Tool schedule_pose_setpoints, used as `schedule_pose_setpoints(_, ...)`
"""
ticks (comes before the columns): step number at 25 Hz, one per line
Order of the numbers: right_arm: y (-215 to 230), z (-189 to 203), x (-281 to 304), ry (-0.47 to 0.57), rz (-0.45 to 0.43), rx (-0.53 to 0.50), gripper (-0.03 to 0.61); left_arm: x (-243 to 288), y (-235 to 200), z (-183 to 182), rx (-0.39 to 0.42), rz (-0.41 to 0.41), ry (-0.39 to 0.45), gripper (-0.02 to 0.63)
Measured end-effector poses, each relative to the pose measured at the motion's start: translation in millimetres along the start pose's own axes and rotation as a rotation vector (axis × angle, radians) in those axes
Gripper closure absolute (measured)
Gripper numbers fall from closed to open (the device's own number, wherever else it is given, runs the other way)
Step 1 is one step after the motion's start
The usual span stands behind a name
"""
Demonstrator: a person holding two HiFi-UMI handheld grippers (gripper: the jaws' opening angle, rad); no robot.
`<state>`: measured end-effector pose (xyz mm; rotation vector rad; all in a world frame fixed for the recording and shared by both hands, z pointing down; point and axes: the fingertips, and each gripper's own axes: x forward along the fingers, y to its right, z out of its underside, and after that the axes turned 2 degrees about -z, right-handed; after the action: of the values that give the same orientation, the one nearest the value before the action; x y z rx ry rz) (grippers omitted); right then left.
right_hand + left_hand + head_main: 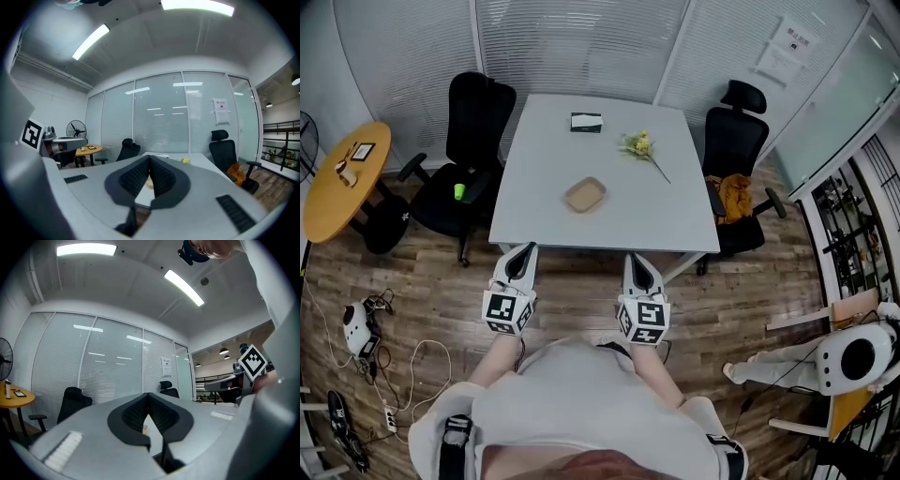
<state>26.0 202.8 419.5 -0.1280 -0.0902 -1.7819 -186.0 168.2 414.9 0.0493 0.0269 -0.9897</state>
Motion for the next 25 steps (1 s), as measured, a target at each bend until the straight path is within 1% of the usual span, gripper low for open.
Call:
schedule_pose_setpoints(5, -7.9, 4.5, 10.1, -0.010, 0.008, 0.008, 0.571, 6.9, -12.7, 9.8, -0.027, 0.022, -0.015, 0.604)
schedule_pose_setpoints(12, 27.7, 8.7, 43.0, -0.014, 0.036, 0.029, 0.571, 53.0, -13.0, 19.8, -0.027, 0.053, -0.021, 0.604)
schedule_pose_setpoints(15, 48.4, 9.6, 73.4, -0.010, 0.027, 0.038, 0.571, 86.3, -18.1, 25.8, -0.017, 0.046, -0.023, 0.604)
schedule_pose_setpoints(19, 82.1, 7.4, 122.0, -0.009, 0.007, 0.041, 0.571, 138.0, -25.1, 31.0, -0.029, 0.034, -0.013, 0.604)
schedule_pose_setpoints(25, 140.9, -8.0, 203.0, -0.002, -0.045, 0.034, 0.571, 226.7, -42.3, 31.5, -0.019, -0.008, -0.014, 0.604)
